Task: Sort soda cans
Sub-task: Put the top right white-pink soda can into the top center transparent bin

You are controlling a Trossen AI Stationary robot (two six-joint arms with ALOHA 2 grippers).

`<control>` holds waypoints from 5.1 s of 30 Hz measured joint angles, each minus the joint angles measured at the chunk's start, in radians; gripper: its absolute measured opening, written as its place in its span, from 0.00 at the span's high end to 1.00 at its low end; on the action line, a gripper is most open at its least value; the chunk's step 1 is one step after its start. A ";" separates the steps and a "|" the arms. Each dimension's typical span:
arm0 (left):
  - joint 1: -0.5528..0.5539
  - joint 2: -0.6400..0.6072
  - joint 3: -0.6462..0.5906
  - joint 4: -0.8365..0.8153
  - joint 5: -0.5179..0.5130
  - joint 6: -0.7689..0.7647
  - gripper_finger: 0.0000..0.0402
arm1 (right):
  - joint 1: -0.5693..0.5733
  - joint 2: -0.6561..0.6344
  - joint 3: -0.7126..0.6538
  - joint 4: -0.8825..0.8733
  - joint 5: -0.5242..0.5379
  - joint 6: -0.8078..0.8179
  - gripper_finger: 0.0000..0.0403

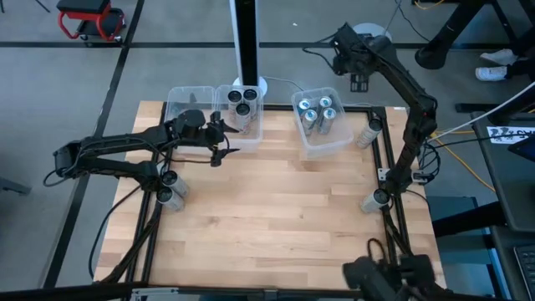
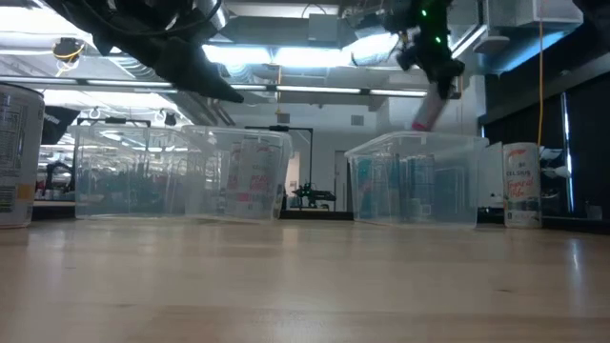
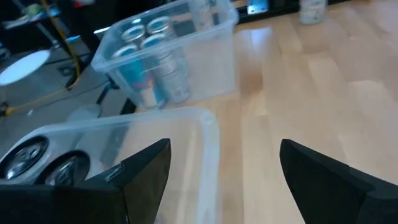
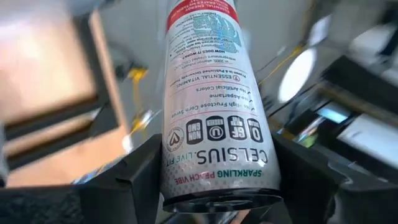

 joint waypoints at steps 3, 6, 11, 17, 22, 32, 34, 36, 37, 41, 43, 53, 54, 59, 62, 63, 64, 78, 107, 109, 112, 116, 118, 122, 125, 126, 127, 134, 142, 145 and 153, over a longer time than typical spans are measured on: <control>0.000 -0.003 0.000 0.001 -0.063 -0.026 0.28 | 0.067 -0.001 0.031 0.093 0.000 -0.074 0.38; 0.001 -0.013 0.000 0.007 -0.116 -0.048 0.28 | 0.140 0.000 0.038 0.190 -0.002 -0.155 0.38; 0.000 -0.016 0.000 -0.003 -0.118 -0.113 0.28 | 0.246 0.000 0.038 0.307 -0.021 -0.254 0.38; 0.000 -0.016 0.000 -0.004 -0.119 -0.148 0.28 | 0.351 0.000 0.038 0.374 -0.038 -0.306 0.38; 0.000 -0.015 0.000 0.068 -0.164 -0.153 0.28 | 0.419 0.000 0.028 0.385 -0.046 -0.324 0.38; 0.000 -0.019 0.075 0.071 -0.169 -0.159 0.28 | 0.531 0.001 -0.044 0.526 -0.168 -0.457 0.38; 0.001 -0.023 0.097 0.039 -0.169 -0.179 0.28 | 0.555 0.001 -0.073 0.574 -0.186 -0.496 0.38; 0.001 -0.023 0.110 0.018 -0.169 -0.184 0.28 | 0.577 0.001 -0.101 0.607 -0.188 -0.533 0.38; 0.001 -0.023 0.116 0.008 -0.169 -0.185 0.28 | 0.587 0.001 -0.116 0.625 -0.188 -0.551 0.38; 0.000 -0.023 0.121 0.006 -0.169 -0.185 0.28 | 0.619 0.001 -0.176 0.722 -0.189 -0.618 0.38; 0.000 -0.023 0.121 0.005 -0.169 -0.183 0.28 | 0.628 0.001 -0.197 0.744 -0.193 -0.645 0.38; 0.000 -0.021 0.128 0.132 -0.143 -0.151 0.28 | 0.633 0.001 -0.302 0.872 -0.320 -0.677 0.38; 0.000 -0.017 0.128 0.132 -0.141 -0.151 0.28 | 0.633 0.001 -0.312 0.880 -0.338 -0.687 0.38; 0.001 0.024 0.151 0.142 -0.120 -0.166 0.28 | 0.640 0.019 -0.333 0.936 -0.398 -0.721 0.38; 0.005 0.068 0.186 0.121 -0.092 -0.196 0.28 | 0.652 0.035 -0.333 0.982 -0.414 -0.750 0.38; 0.006 0.087 0.203 0.100 -0.089 -0.202 0.28 | 0.655 0.036 -0.334 0.990 -0.419 -0.764 0.38; 0.008 0.102 0.219 0.083 -0.080 -0.212 0.28 | 0.664 0.039 -0.334 0.994 -0.421 -0.777 0.38; 0.023 0.151 0.285 -0.065 0.016 -0.258 0.28 | 0.706 0.051 -0.334 0.990 -0.372 -0.818 0.38; 0.004 0.159 0.279 -0.058 -0.100 -0.278 0.06 | 0.704 0.050 -0.332 0.996 -0.357 -0.828 0.38; 0.004 0.159 0.279 -0.068 -0.101 -0.286 0.07 | 0.703 0.050 -0.332 0.994 -0.366 -0.830 0.38; -0.004 0.171 0.279 -0.043 -0.106 -0.275 0.07 | 0.703 0.055 -0.331 1.001 -0.369 -0.853 0.38; -0.010 0.191 0.277 -0.016 -0.108 -0.280 0.07 | 0.703 0.067 -0.331 0.995 -0.399 -0.868 0.38; -0.010 0.204 0.277 -0.020 -0.105 -0.284 0.07 | 0.704 0.071 -0.331 0.994 -0.403 -0.878 0.38; -0.005 0.224 0.277 -0.018 -0.102 -0.292 0.07 | 0.703 0.074 -0.331 0.997 -0.424 -0.894 0.38; -0.005 0.226 0.277 -0.018 -0.103 -0.310 0.07 | 0.703 0.074 -0.331 0.997 -0.426 -0.902 0.38; -0.005 0.226 0.277 -0.019 -0.103 -0.317 0.07 | 0.703 0.074 -0.331 0.997 -0.430 -0.902 0.38; -0.005 0.226 0.277 -0.020 -0.103 -0.321 0.07 | 0.703 0.074 -0.331 0.996 -0.432 -0.902 0.38; -0.006 0.225 0.279 -0.033 -0.097 -0.312 0.23 | 0.703 0.074 -0.331 1.000 -0.438 -0.899 0.33; -0.007 0.224 0.281 -0.038 -0.107 -0.265 0.41 | 0.706 0.070 -0.331 1.008 -0.395 -0.879 0.21; -0.006 0.214 0.281 -0.037 -0.115 -0.236 0.41 | 0.707 0.038 -0.331 0.996 -0.364 -0.866 0.19; -0.003 0.181 0.276 -0.041 -0.120 -0.228 0.41 | 0.706 -0.082 -0.328 0.977 -0.345 -0.800 0.19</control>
